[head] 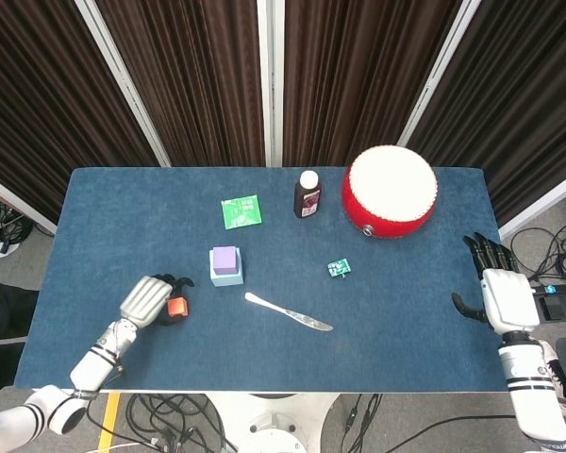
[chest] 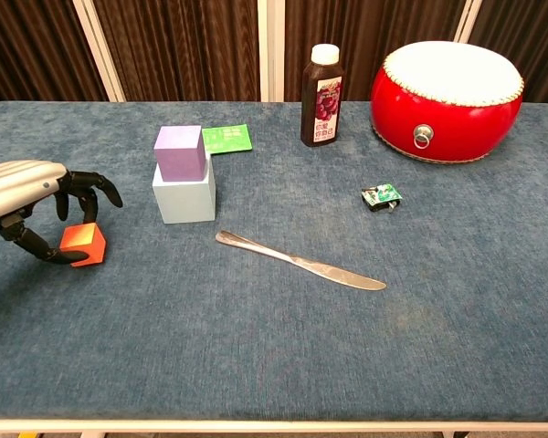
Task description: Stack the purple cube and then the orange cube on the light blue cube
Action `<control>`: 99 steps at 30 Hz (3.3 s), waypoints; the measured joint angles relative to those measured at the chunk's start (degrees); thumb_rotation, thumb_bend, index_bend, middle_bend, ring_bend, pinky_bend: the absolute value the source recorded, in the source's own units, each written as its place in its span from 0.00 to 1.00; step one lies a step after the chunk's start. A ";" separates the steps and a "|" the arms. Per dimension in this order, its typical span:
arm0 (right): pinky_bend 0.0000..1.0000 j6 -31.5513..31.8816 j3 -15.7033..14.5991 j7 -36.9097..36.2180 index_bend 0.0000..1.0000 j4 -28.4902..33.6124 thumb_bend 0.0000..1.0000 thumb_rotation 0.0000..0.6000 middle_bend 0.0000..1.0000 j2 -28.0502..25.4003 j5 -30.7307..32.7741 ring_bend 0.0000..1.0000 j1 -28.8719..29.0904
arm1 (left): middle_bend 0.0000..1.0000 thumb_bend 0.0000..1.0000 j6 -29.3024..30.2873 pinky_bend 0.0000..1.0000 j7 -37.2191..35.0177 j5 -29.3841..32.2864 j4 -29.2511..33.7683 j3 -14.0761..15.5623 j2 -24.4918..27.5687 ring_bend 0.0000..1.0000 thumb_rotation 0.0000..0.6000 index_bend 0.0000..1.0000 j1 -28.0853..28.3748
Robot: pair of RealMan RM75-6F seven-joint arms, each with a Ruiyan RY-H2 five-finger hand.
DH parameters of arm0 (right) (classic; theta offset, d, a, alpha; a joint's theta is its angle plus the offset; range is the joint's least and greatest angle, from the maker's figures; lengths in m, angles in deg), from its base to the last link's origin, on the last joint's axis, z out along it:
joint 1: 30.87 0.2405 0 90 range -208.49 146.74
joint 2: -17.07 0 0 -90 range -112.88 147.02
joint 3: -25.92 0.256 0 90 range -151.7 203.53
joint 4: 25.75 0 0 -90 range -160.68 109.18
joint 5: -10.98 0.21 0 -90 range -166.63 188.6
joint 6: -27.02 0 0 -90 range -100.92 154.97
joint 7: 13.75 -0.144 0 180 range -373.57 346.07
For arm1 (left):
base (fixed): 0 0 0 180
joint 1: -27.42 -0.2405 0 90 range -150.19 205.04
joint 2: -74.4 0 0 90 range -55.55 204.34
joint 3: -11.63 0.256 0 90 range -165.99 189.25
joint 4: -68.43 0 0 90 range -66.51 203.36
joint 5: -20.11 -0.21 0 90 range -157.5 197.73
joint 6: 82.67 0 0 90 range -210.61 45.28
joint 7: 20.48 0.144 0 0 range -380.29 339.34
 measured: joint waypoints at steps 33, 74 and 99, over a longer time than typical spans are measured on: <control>0.00 1.04 -0.42 -1.13 0.00 -1.20 0.22 1.00 0.00 0.77 -3.05 0.00 -0.42 | 0.62 0.29 -8.07 0.48 3.32 0.40 17.53 -9.80 18.31 0.41 1.00 0.36 14.00; 0.00 0.10 -0.27 -1.61 0.00 -1.59 0.22 1.00 0.00 0.72 -2.74 0.00 -0.32 | 0.62 0.28 -17.92 0.47 4.29 7.23 14.87 -10.52 12.88 0.41 1.00 0.36 23.67; 0.00 -0.08 -0.15 -1.64 0.00 -1.44 0.22 1.00 0.00 0.54 -2.33 0.00 -0.27 | 0.47 0.18 -17.97 0.46 3.17 8.45 13.78 -9.73 11.76 0.38 1.00 0.29 23.52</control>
